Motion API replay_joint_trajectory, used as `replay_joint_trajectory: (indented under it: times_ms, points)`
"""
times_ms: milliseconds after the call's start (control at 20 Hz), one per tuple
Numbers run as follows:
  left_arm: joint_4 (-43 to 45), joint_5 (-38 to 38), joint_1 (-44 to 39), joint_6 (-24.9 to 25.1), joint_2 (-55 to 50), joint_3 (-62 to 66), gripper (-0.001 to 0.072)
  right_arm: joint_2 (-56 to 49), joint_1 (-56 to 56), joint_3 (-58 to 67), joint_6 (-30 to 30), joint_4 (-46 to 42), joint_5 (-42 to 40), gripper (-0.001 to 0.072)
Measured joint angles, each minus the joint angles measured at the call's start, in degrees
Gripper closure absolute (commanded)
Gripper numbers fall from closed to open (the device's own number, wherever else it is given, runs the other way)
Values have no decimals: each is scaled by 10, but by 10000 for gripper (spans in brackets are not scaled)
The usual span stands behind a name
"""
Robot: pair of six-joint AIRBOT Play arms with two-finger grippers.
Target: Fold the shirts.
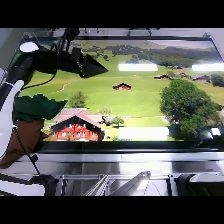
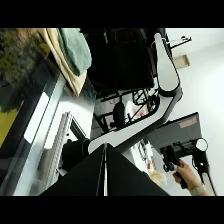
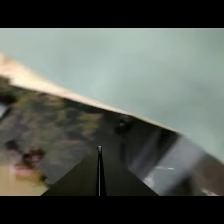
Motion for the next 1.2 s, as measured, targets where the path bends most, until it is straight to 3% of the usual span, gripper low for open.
replay_joint_trajectory:
  times_ms: [150, 300, 700, 900, 1200]
  points:
    - [7, -9, 23, -15, 5, 61, 697, 25, 77, -21, -17, 122, -14, 701]
    - [49, -19, 39, -30, 43, 49, 695, 105, 178, -123, -49, 180, -73, 700]
    - [187, 44, 9, -29, 268, -329, 693, 372, 493, -543, -151, 231, -254, 700]
    - [205, 93, -5, -28, 330, -462, 687, 402, 572, -602, -165, 252, -298, 698]
    - [210, 126, -9, -28, 365, -533, 687, 409, 600, -621, -169, 285, -316, 698]
